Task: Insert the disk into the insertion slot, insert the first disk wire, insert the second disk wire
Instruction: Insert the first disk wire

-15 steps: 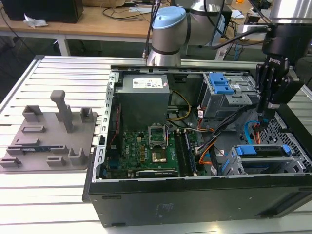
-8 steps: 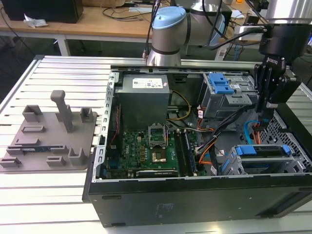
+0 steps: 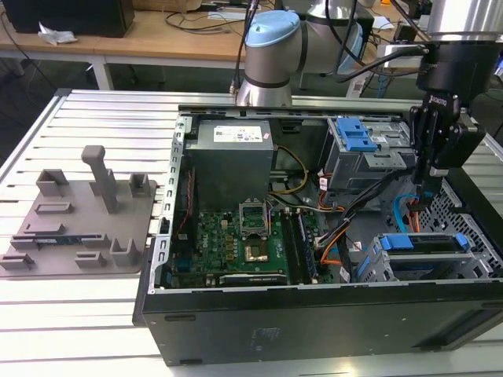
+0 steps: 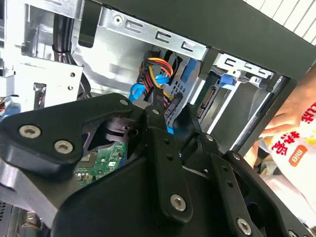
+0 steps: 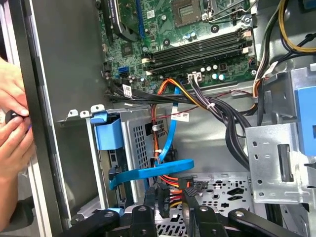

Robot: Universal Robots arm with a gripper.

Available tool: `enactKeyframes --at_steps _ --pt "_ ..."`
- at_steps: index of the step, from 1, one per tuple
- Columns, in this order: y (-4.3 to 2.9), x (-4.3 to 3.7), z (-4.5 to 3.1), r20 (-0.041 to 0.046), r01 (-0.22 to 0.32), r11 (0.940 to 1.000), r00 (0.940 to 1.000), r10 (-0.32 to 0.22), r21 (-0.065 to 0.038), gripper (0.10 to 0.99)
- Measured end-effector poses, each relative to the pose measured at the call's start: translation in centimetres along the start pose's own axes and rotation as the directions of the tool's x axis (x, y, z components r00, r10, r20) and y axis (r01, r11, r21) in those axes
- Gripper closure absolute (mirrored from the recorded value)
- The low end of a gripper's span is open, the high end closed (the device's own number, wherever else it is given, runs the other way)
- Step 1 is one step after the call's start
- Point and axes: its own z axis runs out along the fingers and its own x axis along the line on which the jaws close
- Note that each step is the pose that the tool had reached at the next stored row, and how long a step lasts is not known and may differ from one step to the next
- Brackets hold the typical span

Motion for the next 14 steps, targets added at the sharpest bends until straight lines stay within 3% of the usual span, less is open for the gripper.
enactKeyframes --at_steps 2,5,6,9,14 --pt "0.03 -0.23 0.02 -0.0158 0.001 1.0 0.9999 -0.001 0.002 0.737" --pt "0.04 -0.28 0.05 -0.0229 0.001 1.0 0.9997 -0.001 0.004 0.737" --pt "0.05 -0.3 0.08 -0.0229 0.001 1.0 0.9997 -0.001 0.003 0.737" --pt "0.05 -0.32 0.12 -0.0232 0.001 1.0 0.9997 -0.001 0.004 0.918" --pt "0.05 -0.3 0.15 -0.0227 0.001 1.0 0.9997 -0.001 0.003 0.918"
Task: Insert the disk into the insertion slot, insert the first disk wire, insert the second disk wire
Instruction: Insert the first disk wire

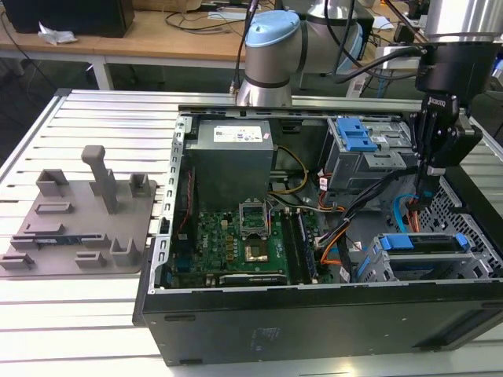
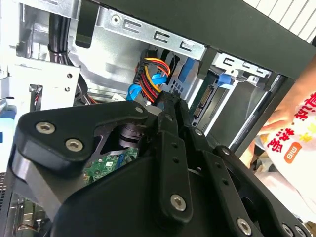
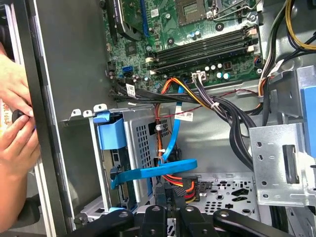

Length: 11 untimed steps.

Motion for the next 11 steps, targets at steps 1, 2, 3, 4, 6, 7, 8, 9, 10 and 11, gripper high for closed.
enactKeyframes --at_steps 1,2,3,4,6,7,8,9,10,11 --pt "-0.02 0.09 -0.02 0.0038 0.0 1.0 1.0 0.0 -0.001 0.918" --pt "-0.05 0.26 -0.11 0.0112 0.0 1.0 0.9999 0.0 -0.002 0.918" --pt "-0.08 0.48 -0.22 0.02 -0.001 1.0 0.9998 0.001 -0.003 0.918" --pt "-0.13 0.85 -0.33 0.0346 -0.001 1.0 0.9994 0.001 -0.005 0.918" --pt "-0.24 1.69 -0.04 0.0592 -0.002 1.0 0.9982 0.002 -0.009 0.918" --pt "-0.28 1.97 0.04 0.0661 -0.002 1.0 0.9978 0.003 -0.01 0.918" --pt "-0.31 2.16 0.09 0.0716 -0.002 0.9999 0.9974 0.003 -0.01 0.918" --pt "-0.37 2.59 0.08 0.0869 -0.002 0.9999 0.9962 0.004 -0.013 0.918" --pt "-0.42 2.92 0.06 0.1013 -0.003 0.9999 0.9949 0.004 -0.015 0.918" --pt "-0.45 3.14 0.05 0.1104 -0.003 0.9999 0.9939 0.005 -0.016 0.918"
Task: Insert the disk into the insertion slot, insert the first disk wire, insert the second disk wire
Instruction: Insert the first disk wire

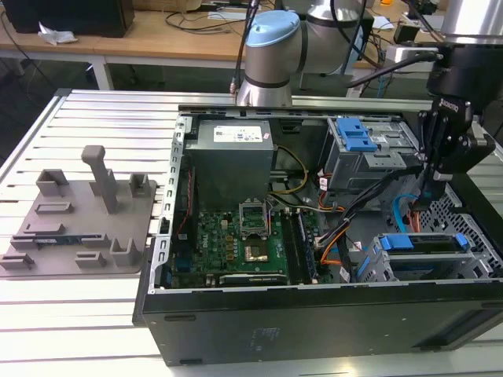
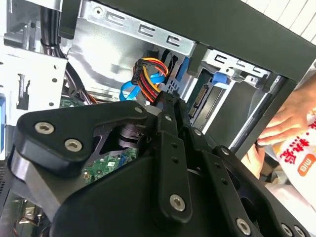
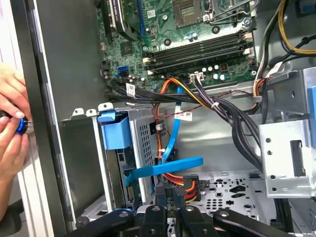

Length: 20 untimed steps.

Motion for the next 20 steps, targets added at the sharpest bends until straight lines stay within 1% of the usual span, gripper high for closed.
enactKeyframes --at_steps 2,3,5,7,9,10,11,12,13,14,15,16,17,18,19,20 --pt "-0.09 0.6 -0.1 0.0178 -0.001 1.0 0.9998 0.001 -0.003 0.918" --pt "-0.12 0.86 -0.07 0.0232 -0.001 1.0 0.9997 0.001 -0.003 0.918" --pt "-0.22 1.6 0.14 0.0303 -0.001 1.0 0.9995 0.001 -0.004 0.918" --pt "-0.3 2.2 0.33 0.0346 -0.001 1.0 0.9994 0.001 -0.005 0.918" --pt "-0.39 2.86 0.55 0.0411 -0.001 1.0 0.9992 0.002 -0.006 0.918" --pt "-0.44 3.2 0.65 0.0482 -0.002 1.0 0.9988 0.002 -0.007 0.918" --pt "-0.47 3.42 0.69 0.0588 -0.002 1.0 0.9983 0.002 -0.008 0.918" --pt "-0.5 3.69 0.71 0.0943 -0.003 0.9999 0.9955 0.004 -0.014 0.918" --pt "-0.51 3.79 0.68 0.1146 -0.003 0.9999 0.9934 0.005 -0.017 0.918" --pt "-0.53 3.88 0.67 0.1318 -0.003 0.9998 0.9913 0.006 -0.019 0.918" --pt "-0.54 3.98 0.66 0.152 -0.003 0.9998 0.9884 0.007 -0.022 0.918" --pt "-0.56 4.12 0.64 0.174 -0.004 0.9997 0.9847 0.008 -0.025 0.918" --pt "-0.58 4.27 0.61 0.1925 -0.004 0.9996 0.9813 0.009 -0.028 0.918" --pt "-0.6 4.43 0.57 0.2066 -0.004 0.9995 0.9784 0.01 -0.03 0.918" --pt "-0.65 4.71 0.57 0.2289 -0.004 0.9994 0.9734 0.012 -0.034 0.918" --pt "-0.67 4.91 0.6 0.2464 -0.004 0.9993 0.9691 0.013 -0.036 0.918"
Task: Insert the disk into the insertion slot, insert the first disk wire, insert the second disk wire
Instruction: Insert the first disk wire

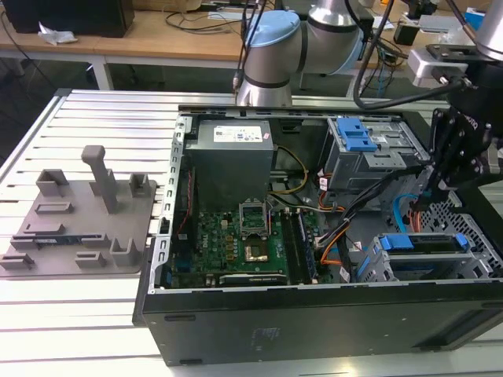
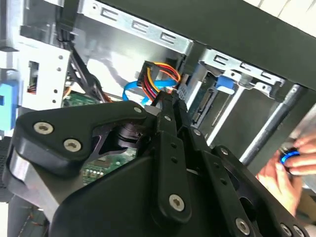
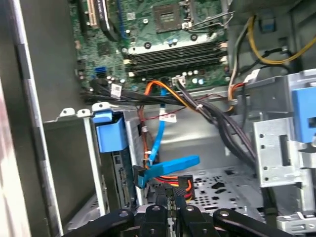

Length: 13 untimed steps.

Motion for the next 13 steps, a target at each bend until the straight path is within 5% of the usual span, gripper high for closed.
enactKeyframes --at_steps 2,4,8,13 --pt "-0.04 0.24 -0.02 0.0316 -0.001 1.0 0.9995 0.001 -0.004 0.918" --pt "-0.08 0.43 -0.01 0.0462 -0.001 1.0 0.9989 0.002 -0.007 0.918" --pt "-0.33 1.01 0.04 0.0488 0.0 0.9999 0.9988 0.0 -0.01 0.918" --pt "-1.01 1.92 0.12 0.0464 0.003 0.9996 0.9989 -0.001 -0.028 0.918"
